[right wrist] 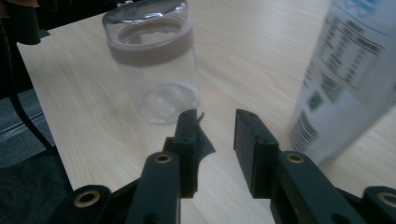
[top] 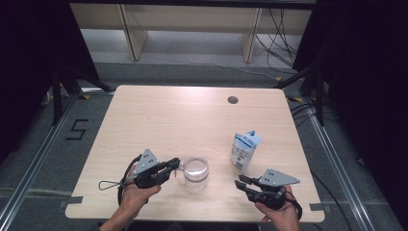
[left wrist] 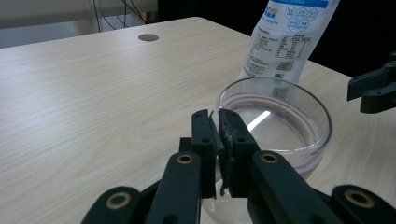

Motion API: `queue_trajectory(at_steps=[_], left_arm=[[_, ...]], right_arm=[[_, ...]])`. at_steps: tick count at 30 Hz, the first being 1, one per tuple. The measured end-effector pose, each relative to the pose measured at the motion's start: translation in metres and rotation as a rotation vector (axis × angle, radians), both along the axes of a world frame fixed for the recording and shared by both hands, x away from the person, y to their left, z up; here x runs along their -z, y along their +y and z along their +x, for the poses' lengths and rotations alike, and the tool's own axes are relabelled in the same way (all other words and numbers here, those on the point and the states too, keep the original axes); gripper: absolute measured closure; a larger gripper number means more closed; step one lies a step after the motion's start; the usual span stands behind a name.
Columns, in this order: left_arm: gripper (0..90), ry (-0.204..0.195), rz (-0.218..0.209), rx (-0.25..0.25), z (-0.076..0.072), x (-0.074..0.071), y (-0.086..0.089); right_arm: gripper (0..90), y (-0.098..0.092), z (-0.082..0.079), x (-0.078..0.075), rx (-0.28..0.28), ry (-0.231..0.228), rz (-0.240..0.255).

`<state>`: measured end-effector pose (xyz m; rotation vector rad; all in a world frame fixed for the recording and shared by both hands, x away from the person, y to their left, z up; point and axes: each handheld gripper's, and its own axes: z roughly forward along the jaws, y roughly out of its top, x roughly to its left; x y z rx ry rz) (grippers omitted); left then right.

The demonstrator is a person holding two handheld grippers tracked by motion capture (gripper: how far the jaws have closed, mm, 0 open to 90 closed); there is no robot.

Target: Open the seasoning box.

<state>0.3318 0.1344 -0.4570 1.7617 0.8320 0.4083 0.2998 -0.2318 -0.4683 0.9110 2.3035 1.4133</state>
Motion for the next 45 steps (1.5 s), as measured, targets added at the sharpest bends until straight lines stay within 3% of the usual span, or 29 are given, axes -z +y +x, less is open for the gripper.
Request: queue_trajectory(at_steps=[2,4,8,13,14,17,18,22,24,29,37,39,45], left_arm=[[84.7,-0.001,0.000,-0.002,0.000,0.000,0.000],[84.6,-0.002,0.001,-0.002,0.000,0.000,0.000],[84.7,0.002,-0.005,-0.004,0.000,0.001,0.000],[84.7,0.007,-0.015,-0.009,0.000,0.001,0.000],[84.7,0.006,-0.015,-0.008,0.000,0.001,0.001],[84.7,0.006,-0.016,-0.009,-0.001,0.001,0.001],[84.7,0.005,-0.018,-0.009,0.000,0.002,0.001],[84.8,-0.001,-0.021,-0.016,-0.001,0.002,0.000],[84.8,0.017,-0.037,-0.025,-0.001,0.003,0.000],[84.8,0.007,-0.029,-0.019,-0.001,0.003,0.001],[84.9,0.011,-0.042,-0.022,-0.001,0.004,0.001],[85.1,0.020,-0.045,-0.032,-0.002,0.005,0.001],[85.4,0.015,-0.052,-0.024,0.000,0.006,0.003]], right_arm=[[77.9,0.011,0.003,-0.001,-0.041,0.005,0.002],[78.5,0.014,0.006,-0.001,-0.041,-0.022,-0.005],[82.0,0.029,0.015,0.000,-0.083,-0.024,-0.014],[83.4,0.036,0.018,-0.002,-0.086,-0.013,-0.019],[84.5,0.038,0.020,-0.002,-0.090,-0.036,-0.030],[85.5,0.041,0.021,-0.002,-0.102,-0.019,-0.037],[86.1,0.045,0.023,-0.001,-0.119,-0.039,-0.028],[86.6,0.051,0.024,-0.002,-0.132,-0.030,-0.047],[86.6,0.053,0.025,-0.001,-0.122,-0.038,-0.043],[87.1,0.058,0.027,-0.001,-0.148,-0.021,-0.033],[87.7,0.067,0.029,-0.003,-0.155,-0.044,-0.047],[87.8,0.068,0.029,-0.004,-0.152,-0.024,-0.045],[87.8,0.072,0.029,-0.006,-0.158,-0.019,-0.040]])
